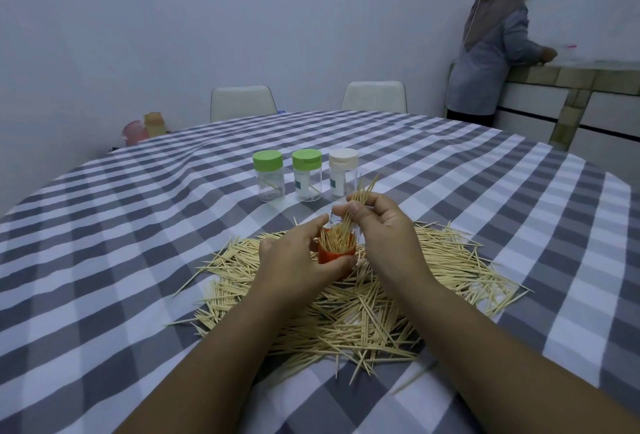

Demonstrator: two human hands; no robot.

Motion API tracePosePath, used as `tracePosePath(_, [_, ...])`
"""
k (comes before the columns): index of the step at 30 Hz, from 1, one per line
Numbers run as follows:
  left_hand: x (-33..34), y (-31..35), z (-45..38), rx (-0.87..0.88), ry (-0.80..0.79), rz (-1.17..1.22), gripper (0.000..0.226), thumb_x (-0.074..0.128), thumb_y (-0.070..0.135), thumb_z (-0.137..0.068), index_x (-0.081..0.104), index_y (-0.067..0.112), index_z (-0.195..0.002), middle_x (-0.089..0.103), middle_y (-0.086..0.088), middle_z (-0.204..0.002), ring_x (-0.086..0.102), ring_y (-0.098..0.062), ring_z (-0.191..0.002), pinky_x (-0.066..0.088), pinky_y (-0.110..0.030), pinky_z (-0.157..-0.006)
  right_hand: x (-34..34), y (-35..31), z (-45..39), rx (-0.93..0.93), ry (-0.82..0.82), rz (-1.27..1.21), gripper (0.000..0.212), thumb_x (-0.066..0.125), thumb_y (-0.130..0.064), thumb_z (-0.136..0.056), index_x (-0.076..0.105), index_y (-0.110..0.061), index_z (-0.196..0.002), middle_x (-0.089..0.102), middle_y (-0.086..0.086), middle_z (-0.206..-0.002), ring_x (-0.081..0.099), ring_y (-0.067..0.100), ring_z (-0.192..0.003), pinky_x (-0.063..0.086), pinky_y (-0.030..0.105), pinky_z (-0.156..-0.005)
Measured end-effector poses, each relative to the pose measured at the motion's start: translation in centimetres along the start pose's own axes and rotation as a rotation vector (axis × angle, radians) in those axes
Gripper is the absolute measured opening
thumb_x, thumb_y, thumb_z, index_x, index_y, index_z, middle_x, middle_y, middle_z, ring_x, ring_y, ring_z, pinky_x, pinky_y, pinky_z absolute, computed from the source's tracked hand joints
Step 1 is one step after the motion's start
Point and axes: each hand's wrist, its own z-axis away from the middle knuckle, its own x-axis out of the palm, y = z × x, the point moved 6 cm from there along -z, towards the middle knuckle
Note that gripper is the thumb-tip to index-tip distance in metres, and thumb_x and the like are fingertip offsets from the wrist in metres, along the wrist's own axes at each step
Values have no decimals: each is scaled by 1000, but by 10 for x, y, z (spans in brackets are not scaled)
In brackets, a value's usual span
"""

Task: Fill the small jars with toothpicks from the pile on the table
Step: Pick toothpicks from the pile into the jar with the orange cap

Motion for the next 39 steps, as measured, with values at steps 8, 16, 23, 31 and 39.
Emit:
tracePosePath(8, [-4,4,1,37,22,15,65,69,47,-79,44,37,-138,62,17,-101,57,0,-97,23,-31,-100,14,13,1,24,-52,50,16,46,-21,-99,62,-22,-99,70,-3,-103,67,16,-95,56,39,-83])
tracePosePath(16, [0,4,1,63,13,-25,63,67,48,-79,45,36,-137,62,16,-118,56,-2,-101,23,-33,-99,15,11,3,25,-82,38,16,41,-22,-101,56,-21,-100,68,-10,-107,63,-5,-87,50,12,-66])
tracePosePath(23, [-2,1,1,52,28,28,61,68,48,-78,45,44,-134,64,20,-102,57,5,-93,20,-28,-93,17,17,4,82,-82,1,20,46,-18,-99,63,-26,-93,67,-7,-91,66,7,-84,54,29,-76])
tracePosePath(31, [-2,4,0,59,18,0,61,67,51,-78,45,42,-134,63,18,-110,57,1,-97,18,-28,-92,15,7,3,-81,-107,137,39,43,-21,-100,38,-53,-123,60,-13,-115,58,1,-105,49,20,-88])
tracePosePath(39, [-4,2,1,30,20,43,30,64,35,-82,53,37,-110,63,19,-93,57,-1,-94,25,-37,-102,28,13,7,-144,-347,590,44,34,-33,-101,38,-23,-144,37,-12,-149,26,-9,-131,16,14,-113])
